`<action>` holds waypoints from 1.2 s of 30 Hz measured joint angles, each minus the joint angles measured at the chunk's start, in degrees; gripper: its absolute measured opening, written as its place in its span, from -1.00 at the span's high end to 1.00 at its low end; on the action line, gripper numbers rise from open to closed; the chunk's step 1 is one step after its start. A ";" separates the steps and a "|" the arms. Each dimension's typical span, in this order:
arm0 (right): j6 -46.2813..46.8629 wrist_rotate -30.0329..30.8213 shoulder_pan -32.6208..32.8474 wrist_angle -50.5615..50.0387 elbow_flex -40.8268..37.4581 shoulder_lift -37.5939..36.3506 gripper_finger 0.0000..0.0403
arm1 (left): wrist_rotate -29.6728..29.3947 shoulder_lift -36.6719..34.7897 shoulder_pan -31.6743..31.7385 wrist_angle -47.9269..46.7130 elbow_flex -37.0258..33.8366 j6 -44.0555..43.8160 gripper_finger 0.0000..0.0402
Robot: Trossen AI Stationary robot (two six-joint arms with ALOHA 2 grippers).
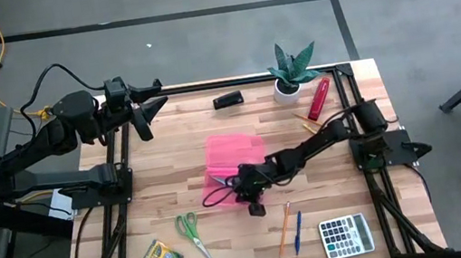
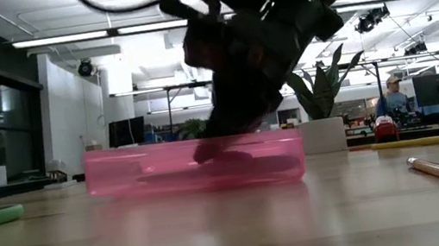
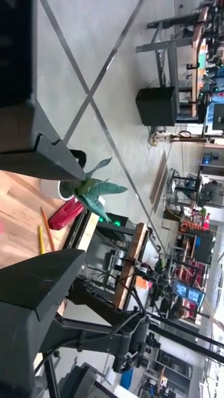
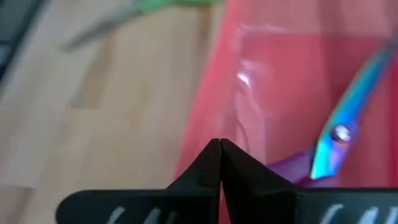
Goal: Pick & place school supplies into a supply box
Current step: Put the purple scissors into the pink supply box, then put the green scissors into the pink supply box
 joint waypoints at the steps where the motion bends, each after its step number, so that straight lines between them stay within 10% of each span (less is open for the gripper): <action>1: -0.06 0.26 -0.24 -0.56 0.00 0.00 1.00 | 0.02 0.00 0.01 -0.02 0.00 -0.13 0.12; 17: -10.42 10.74 -3.47 -20.09 -0.78 -27.59 1.00 | 7.57 -0.10 -0.03 1.63 -1.38 -2.74 0.12; 27: -4.60 10.06 -3.98 4.52 -20.90 -51.17 1.00 | 7.36 -2.62 -10.17 34.27 -24.41 -11.37 0.12; 36: -5.89 13.44 -3.98 9.88 -25.38 -60.58 1.00 | -2.94 -1.88 -20.74 37.29 -28.94 -9.82 0.12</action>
